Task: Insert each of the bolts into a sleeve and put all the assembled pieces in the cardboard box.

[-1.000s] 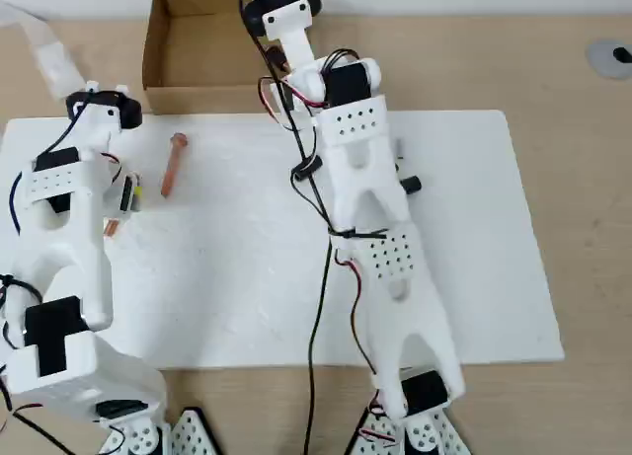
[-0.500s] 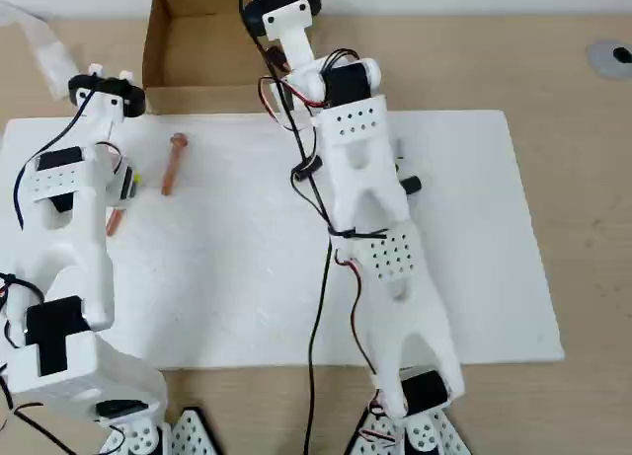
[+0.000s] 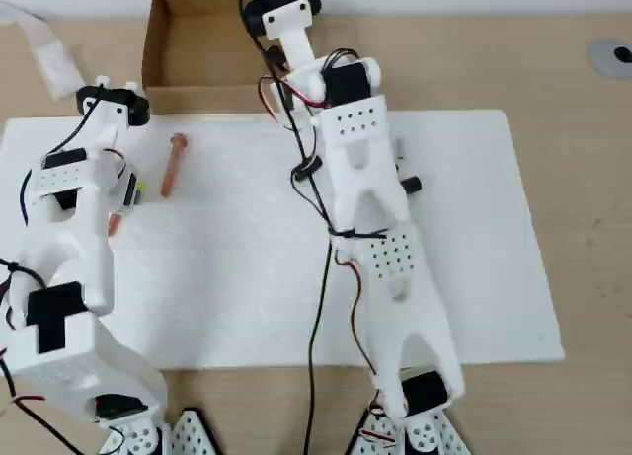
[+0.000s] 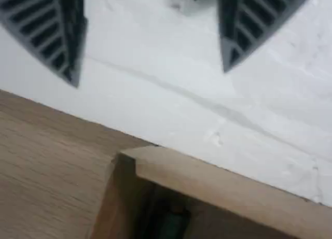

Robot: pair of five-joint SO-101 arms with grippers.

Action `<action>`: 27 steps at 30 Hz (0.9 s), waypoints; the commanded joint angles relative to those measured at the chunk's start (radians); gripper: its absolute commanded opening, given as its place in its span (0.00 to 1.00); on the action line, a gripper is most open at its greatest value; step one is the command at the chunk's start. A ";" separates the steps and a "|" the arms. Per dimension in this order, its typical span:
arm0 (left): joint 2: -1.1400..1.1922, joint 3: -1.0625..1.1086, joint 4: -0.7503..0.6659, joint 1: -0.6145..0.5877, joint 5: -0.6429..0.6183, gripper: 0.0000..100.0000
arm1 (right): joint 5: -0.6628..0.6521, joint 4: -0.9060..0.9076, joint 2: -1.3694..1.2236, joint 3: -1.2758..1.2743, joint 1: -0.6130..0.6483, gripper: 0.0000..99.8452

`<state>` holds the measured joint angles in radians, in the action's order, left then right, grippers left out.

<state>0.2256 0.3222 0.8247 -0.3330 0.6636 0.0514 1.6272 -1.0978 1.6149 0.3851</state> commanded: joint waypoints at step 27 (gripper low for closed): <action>-0.367 -0.103 0.327 0.060 -0.052 0.01 | 0.141 0.163 0.191 0.047 -0.018 0.21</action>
<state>0.0384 0.2394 1.0840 -0.3084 0.6176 0.1250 1.7653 -1.0395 1.6149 0.3851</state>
